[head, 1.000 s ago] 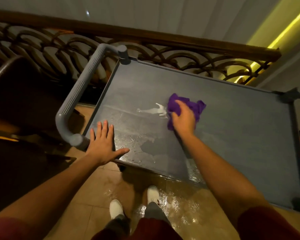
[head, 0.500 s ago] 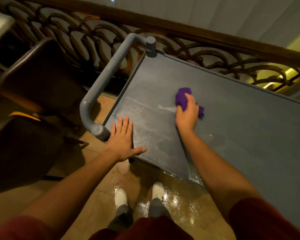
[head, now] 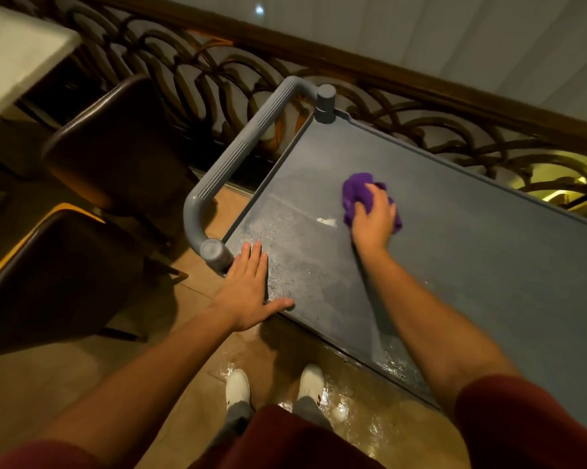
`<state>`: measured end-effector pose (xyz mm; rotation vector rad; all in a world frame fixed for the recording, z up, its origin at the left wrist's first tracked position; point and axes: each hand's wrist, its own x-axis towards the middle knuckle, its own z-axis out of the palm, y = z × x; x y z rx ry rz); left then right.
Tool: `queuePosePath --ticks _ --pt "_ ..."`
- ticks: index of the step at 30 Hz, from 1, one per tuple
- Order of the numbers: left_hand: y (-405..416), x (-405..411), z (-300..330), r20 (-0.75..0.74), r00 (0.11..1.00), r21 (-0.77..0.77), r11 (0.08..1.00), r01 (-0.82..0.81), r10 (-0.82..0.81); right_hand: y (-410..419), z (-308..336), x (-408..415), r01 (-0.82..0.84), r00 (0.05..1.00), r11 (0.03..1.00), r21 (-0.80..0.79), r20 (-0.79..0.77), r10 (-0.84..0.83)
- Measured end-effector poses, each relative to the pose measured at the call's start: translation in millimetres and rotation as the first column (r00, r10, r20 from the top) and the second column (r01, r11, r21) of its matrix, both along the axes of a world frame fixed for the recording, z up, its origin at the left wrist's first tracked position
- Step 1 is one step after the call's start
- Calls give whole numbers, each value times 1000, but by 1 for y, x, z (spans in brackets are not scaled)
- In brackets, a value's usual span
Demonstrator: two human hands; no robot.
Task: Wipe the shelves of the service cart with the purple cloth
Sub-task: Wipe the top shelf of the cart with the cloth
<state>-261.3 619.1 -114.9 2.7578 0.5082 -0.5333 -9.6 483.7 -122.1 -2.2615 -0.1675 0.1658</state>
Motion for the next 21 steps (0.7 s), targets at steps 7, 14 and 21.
queuePosePath --ticks 7,14,21 --pt "5 -7 11 10 1000 -54 998 9 -8 57 8 -68 -505 859 863 -21 90 504" --pt "-16 -35 0 23 996 123 989 85 -88 68 19 -23 -439 894 892 -106 46 445" --pt "-19 -34 -4 5 994 201 974 105 -109 -5 14 -110 -645 694 681 -347 108 712"
